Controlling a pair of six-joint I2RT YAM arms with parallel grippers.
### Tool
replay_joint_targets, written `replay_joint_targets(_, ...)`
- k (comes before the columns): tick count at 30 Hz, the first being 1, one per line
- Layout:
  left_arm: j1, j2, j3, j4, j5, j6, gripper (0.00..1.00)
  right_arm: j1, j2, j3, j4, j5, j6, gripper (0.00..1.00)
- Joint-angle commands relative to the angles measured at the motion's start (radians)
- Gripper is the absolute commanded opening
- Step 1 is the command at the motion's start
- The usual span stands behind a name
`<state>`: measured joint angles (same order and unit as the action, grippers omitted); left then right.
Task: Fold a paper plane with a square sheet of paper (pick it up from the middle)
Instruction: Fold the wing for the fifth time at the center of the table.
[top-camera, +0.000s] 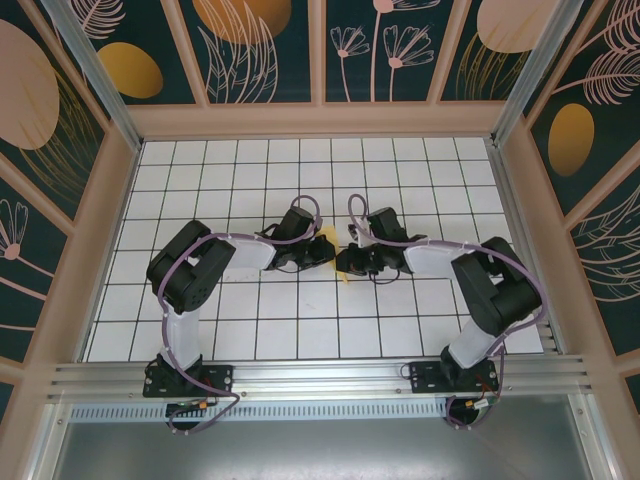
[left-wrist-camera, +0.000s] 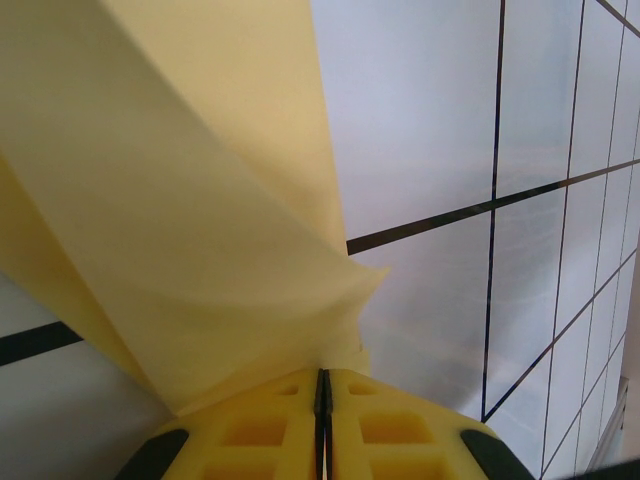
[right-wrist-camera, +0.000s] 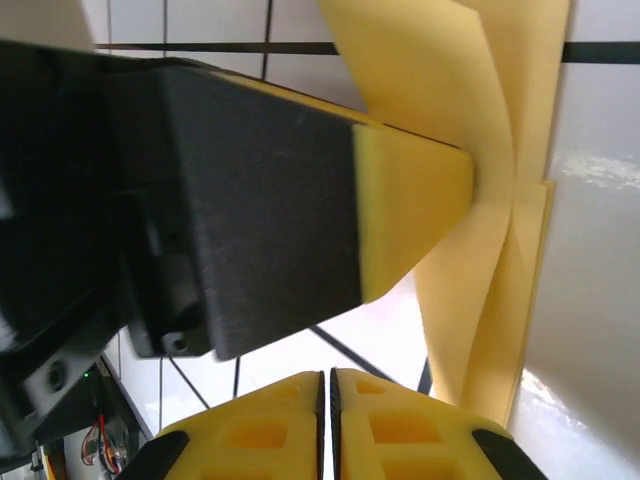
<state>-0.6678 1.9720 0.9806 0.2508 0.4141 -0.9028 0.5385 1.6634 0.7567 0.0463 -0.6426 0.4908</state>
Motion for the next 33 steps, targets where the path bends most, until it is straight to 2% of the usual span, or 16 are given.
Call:
replay_joint_targets(1, 0.006, 0.081, -0.013, -0.093, -0.098, 0.010, 0.13, 0.003, 0.048, 0.030, -0.034, 0.022, -0.023, 0.12)
replay_joint_targets(15, 0.005, 0.084, -0.014, -0.113, -0.124, 0.002, 0.13, 0.003, 0.082, -0.023, -0.067, 0.031, -0.044, 0.10)
replay_joint_targets(33, 0.006, 0.088, 0.015, -0.148, -0.147, 0.004, 0.13, 0.003, 0.029, -0.108, -0.144, 0.026, -0.081, 0.08)
